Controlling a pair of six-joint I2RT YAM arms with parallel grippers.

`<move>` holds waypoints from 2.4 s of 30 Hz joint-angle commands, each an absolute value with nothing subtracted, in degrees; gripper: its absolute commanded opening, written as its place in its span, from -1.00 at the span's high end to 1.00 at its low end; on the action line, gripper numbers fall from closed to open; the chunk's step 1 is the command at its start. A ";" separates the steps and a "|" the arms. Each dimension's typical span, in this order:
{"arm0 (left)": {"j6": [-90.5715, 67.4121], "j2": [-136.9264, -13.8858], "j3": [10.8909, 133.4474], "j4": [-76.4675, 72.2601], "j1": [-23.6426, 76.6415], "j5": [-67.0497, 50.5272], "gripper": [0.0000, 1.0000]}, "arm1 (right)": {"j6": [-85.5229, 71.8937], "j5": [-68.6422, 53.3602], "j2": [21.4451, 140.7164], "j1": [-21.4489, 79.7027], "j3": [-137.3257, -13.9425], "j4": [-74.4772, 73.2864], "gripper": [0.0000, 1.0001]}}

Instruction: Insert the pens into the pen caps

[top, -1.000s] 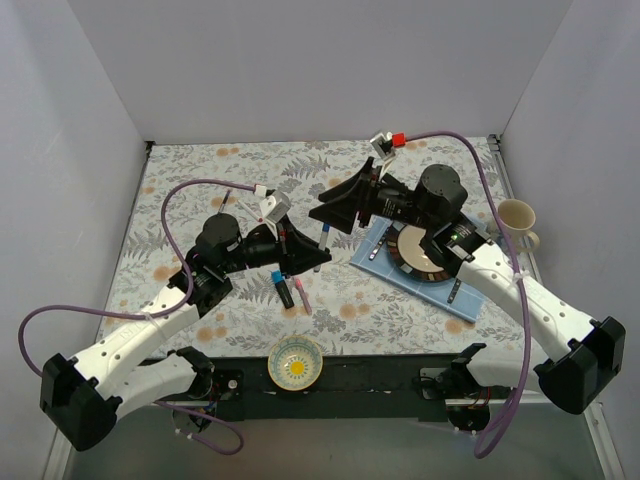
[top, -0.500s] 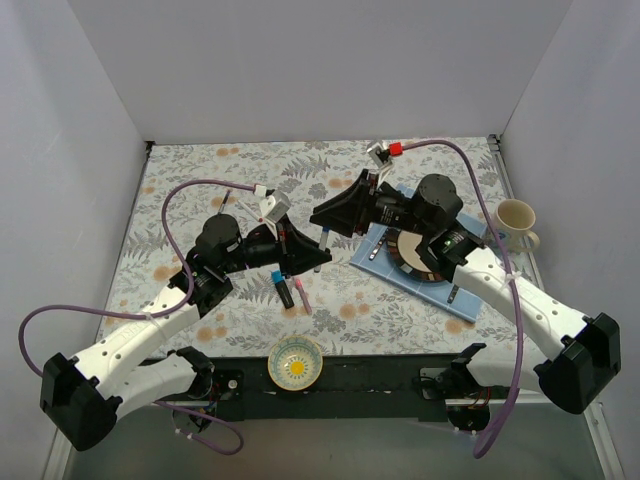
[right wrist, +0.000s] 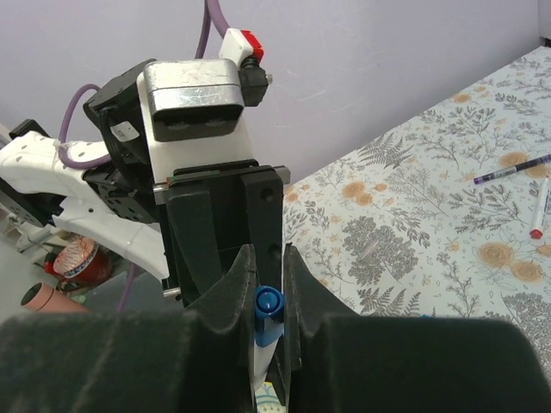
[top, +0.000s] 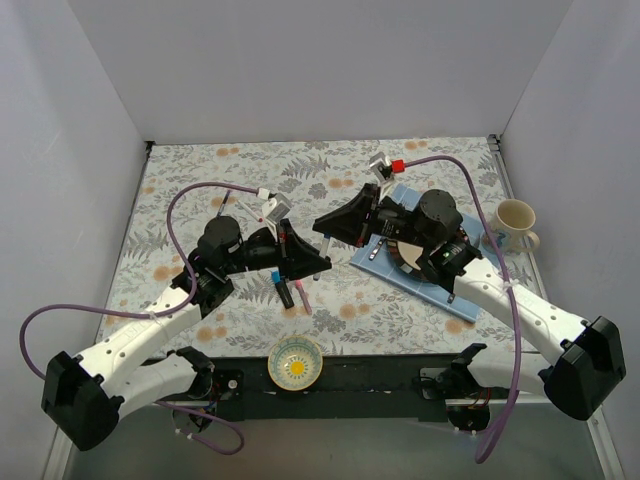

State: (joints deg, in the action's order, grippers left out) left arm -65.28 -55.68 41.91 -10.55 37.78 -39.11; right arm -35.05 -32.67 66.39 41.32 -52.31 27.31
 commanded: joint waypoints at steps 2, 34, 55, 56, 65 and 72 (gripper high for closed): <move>-70.66 -54.84 45.35 -25.65 32.08 -42.88 1.00 | -31.37 -44.63 66.62 42.80 -48.96 24.08 0.97; -64.69 -58.18 52.82 -27.86 29.36 -41.92 1.00 | -39.28 -51.07 65.92 50.45 -43.95 26.89 0.97; -62.05 -61.52 61.70 -21.09 24.52 -46.13 1.00 | -37.09 -53.16 68.73 52.91 -43.86 23.46 0.97; -61.70 -62.13 62.13 -20.31 24.52 -46.58 1.00 | -36.83 -53.61 68.64 52.91 -43.86 23.21 0.97; -60.99 -63.90 65.83 -18.81 24.43 -46.32 1.00 | -36.48 -50.46 67.77 54.23 -43.15 22.70 0.97; -61.17 -62.23 60.31 -16.79 24.43 -42.28 1.00 | -32.61 -28.02 63.11 51.86 -56.12 7.23 0.78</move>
